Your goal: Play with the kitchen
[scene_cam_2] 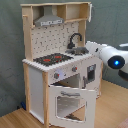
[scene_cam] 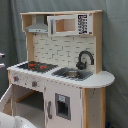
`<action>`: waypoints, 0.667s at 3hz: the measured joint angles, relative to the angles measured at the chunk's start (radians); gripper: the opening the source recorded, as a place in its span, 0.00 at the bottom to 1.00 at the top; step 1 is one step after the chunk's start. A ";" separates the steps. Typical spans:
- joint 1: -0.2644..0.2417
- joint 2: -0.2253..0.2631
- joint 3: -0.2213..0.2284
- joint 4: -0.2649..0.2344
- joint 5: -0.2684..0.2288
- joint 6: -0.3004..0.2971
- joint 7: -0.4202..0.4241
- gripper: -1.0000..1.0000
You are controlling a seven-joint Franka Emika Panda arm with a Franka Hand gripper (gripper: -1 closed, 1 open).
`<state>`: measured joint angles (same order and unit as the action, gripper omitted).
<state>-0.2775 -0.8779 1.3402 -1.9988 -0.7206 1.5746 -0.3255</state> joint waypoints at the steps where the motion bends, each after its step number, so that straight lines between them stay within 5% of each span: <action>1: -0.029 -0.047 0.019 -0.002 -0.082 0.004 0.006 1.00; 2: -0.050 -0.085 0.020 -0.002 -0.170 0.011 0.036 1.00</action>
<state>-0.3277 -0.9633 1.3597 -2.0006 -0.8908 1.5851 -0.2892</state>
